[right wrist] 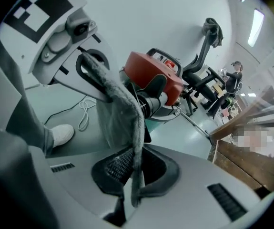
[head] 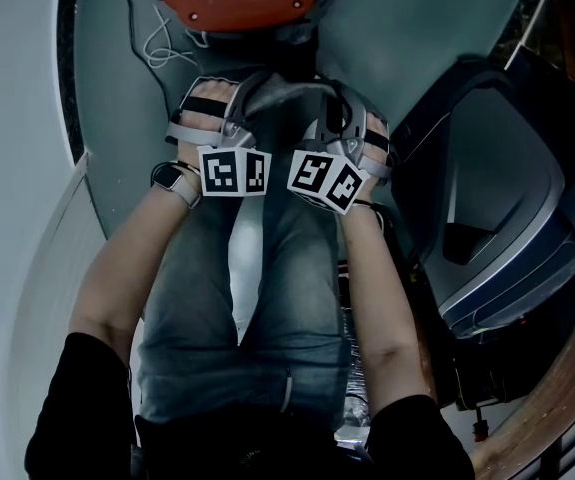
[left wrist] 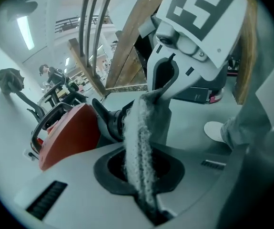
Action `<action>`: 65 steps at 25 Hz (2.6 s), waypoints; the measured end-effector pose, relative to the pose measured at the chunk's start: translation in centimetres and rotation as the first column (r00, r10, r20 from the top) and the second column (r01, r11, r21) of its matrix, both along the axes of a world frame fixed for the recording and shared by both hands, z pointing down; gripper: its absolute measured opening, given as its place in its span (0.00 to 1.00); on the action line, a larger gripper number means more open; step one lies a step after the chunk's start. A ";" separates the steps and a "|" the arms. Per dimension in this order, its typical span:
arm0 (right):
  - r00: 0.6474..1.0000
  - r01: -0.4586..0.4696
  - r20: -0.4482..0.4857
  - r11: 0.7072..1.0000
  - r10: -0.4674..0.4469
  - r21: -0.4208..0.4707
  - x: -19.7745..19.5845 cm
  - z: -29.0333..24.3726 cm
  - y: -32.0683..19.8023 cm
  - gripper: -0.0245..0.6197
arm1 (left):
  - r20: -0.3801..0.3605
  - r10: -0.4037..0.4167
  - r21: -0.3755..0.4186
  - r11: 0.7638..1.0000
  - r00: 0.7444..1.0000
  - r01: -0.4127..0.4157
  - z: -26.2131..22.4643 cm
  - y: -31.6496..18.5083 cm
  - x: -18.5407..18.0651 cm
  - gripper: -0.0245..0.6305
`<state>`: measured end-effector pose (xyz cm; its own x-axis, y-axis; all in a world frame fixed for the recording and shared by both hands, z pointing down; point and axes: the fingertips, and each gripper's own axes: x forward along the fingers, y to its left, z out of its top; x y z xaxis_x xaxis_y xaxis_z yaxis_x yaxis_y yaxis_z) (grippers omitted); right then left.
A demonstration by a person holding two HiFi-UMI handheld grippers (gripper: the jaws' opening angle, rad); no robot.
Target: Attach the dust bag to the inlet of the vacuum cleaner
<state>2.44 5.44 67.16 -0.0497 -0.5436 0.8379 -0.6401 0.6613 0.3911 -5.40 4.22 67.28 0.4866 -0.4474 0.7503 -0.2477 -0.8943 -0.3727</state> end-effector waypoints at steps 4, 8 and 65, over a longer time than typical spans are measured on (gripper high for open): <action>0.998 0.055 -0.009 0.998 -0.055 0.039 -1.0 -2.0 -2.1 0.09 | -0.021 -0.018 -0.078 0.997 1.000 0.017 1.8 1.2 -0.4 0.08; 0.991 0.132 -0.036 0.991 -0.131 0.032 -1.3 -1.9 -3.2 0.09 | -0.017 -0.024 -0.107 0.994 1.000 0.022 1.2 2.5 -0.1 0.08; 0.994 0.065 0.100 0.971 -0.043 -0.228 -1.4 1.8 -2.9 0.09 | 0.035 -0.110 -0.197 0.974 0.993 0.115 1.4 -3.2 -1.8 0.08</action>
<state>1.09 2.59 69.01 -0.1578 -0.3301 0.9306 -0.6273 0.7614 0.1637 -7.21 1.05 68.64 0.4225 -0.3396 0.8403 -0.3438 -0.9179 -0.1981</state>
